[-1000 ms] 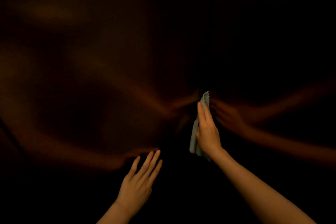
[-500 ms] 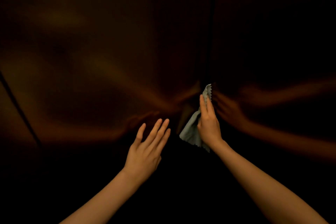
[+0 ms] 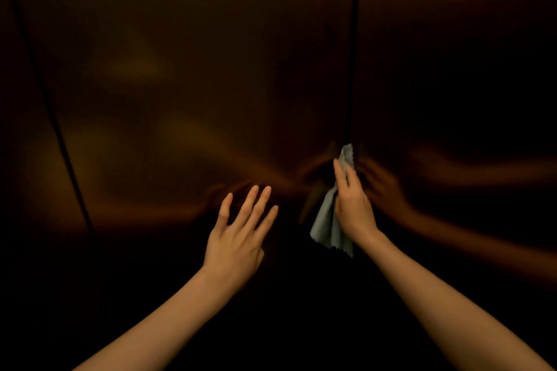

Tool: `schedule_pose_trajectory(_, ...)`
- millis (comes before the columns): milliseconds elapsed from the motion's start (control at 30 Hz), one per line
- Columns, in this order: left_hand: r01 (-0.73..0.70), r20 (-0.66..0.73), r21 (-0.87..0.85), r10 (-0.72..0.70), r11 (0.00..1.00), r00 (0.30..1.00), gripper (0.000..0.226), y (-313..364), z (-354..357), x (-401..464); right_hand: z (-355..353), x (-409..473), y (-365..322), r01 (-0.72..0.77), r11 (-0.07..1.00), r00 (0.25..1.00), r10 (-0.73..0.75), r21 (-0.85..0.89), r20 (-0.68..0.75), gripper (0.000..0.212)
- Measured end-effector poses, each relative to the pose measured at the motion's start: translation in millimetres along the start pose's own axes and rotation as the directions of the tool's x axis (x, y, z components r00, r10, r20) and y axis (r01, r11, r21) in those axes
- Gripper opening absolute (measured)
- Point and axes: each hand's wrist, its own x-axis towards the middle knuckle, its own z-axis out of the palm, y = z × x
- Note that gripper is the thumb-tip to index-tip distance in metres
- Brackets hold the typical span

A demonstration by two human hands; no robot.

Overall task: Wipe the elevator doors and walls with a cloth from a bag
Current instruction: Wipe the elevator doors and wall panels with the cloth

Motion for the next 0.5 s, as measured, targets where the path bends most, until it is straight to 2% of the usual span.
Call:
schedule_pose_trajectory(67, 0.013, -0.004, 0.015, -0.013, 1.000, 1.000, 0.087, -4.3, -0.7, -0.3, 3.9, -5.9, 2.1, 0.010, 0.999, 0.999, -0.009, -0.036, 0.038, 0.077)
schedule_pose_trajectory(200, 0.042, -0.004, 0.038, -0.042, 0.998, 0.999, 0.087, -22.4, -5.5, 8.8, -28.0, 44.7, -11.8, 0.096, 0.990, 0.981, -0.112, -0.102, -0.161, 0.071)
schedule_pose_trajectory(267, 0.040, 0.002, 0.045, -0.040, 0.998, 0.999, 0.088, -26.2, -5.1, 11.4, -47.8, 71.5, -19.2, 0.102, 0.987, 0.968, -0.127, -0.125, -0.216, 0.069)
schedule_pose_trajectory(333, 0.043, -0.001, 0.036, -0.043, 0.998, 0.999, 0.091, -26.0, -3.7, 12.3, -55.8, 79.1, -24.1, 0.117, 0.965, 0.956, -0.173, -0.235, -0.237, 0.062)
schedule_pose_trajectory(400, 0.040, -0.014, 0.019, -0.039, 0.999, 0.999, 0.094, -25.7, -3.1, 12.3, -52.4, 69.2, -23.8, 0.176, 0.903, 0.955, -0.252, -0.393, -0.153, 0.046)
schedule_pose_trajectory(433, 0.034, -0.021, 0.001, -0.034, 0.999, 0.999, 0.094, -25.8, -3.6, 12.3, -50.3, 63.6, -22.1, 0.226, 0.862, 0.956, -0.286, -0.454, -0.068, 0.039)
schedule_pose_trajectory(500, 0.019, -0.044, -0.030, -0.021, 0.999, 0.999, 0.092, -28.2, -6.0, 13.5, -55.0, 64.3, -18.4, 0.289, 0.826, 0.953, -0.294, -0.483, 0.068, 0.023)
